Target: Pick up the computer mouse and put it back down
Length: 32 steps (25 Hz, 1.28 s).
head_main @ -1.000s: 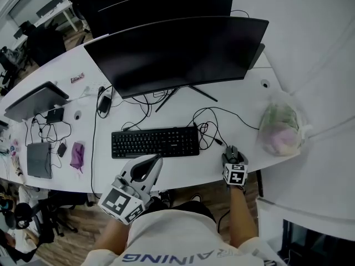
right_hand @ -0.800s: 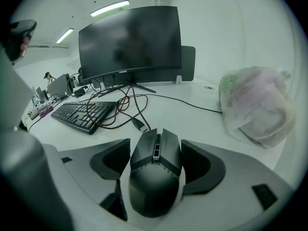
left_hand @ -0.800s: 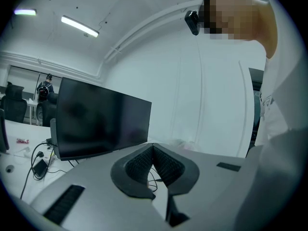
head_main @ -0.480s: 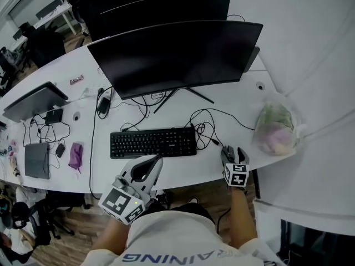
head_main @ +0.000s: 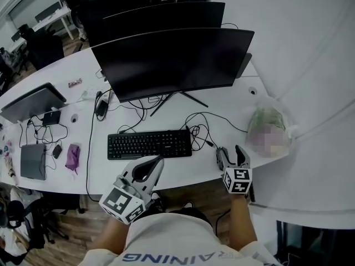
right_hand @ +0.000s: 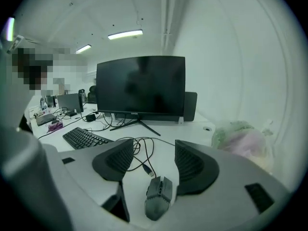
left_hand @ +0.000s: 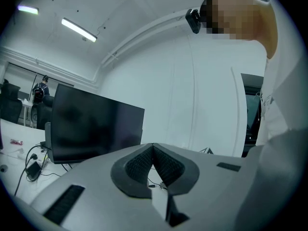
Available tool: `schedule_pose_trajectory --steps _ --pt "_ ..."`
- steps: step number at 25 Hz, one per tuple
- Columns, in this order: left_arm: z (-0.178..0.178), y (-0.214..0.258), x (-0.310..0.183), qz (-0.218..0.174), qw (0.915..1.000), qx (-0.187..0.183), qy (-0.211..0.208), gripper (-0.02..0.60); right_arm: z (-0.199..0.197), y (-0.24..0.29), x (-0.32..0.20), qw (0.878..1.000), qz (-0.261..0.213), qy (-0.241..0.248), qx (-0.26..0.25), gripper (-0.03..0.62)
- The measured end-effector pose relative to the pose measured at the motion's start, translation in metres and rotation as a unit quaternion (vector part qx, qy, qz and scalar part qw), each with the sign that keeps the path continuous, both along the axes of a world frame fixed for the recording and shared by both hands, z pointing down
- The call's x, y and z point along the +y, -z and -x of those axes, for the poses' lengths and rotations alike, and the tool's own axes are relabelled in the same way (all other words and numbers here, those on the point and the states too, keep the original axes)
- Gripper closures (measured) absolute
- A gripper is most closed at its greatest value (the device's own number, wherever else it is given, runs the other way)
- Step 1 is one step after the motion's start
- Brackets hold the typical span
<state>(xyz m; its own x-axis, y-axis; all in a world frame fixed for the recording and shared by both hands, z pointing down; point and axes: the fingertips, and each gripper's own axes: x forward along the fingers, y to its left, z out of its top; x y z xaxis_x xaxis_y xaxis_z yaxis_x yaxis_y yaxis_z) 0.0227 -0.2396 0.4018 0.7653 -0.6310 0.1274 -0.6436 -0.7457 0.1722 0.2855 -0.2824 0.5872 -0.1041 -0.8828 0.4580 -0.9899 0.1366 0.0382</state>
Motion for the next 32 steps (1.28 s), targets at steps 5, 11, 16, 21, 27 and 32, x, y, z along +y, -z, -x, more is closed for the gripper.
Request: schedule_pose_trajectory --steps 5,11,16,21,27,32 --pt "-0.002 0.007 0.009 -0.012 0.9999 0.007 -0.006 0.577 0.009 0.051 0.008 0.999 -0.054 0.006 0.0 0.352" --pt "0.004 0.015 0.016 -0.023 0.9996 0.015 -0.007 0.577 0.026 0.112 0.02 0.993 -0.115 0.022 0.01 0.395" --pt "0.007 0.023 0.019 -0.034 0.9991 0.024 -0.006 0.577 0.04 0.159 0.029 0.986 -0.163 0.036 0.018 0.433" --pt "0.011 0.029 0.022 -0.045 0.9985 0.032 -0.006 0.577 0.056 0.191 0.039 0.98 -0.19 0.058 0.028 0.462" --pt "0.018 0.035 0.025 -0.056 0.9977 0.039 -0.006 0.577 0.078 0.235 0.054 0.966 -0.239 0.088 0.04 0.497" --pt "0.024 0.039 0.022 -0.063 0.9972 0.041 -0.002 0.577 0.094 0.269 0.065 0.957 -0.266 0.105 0.039 0.525"
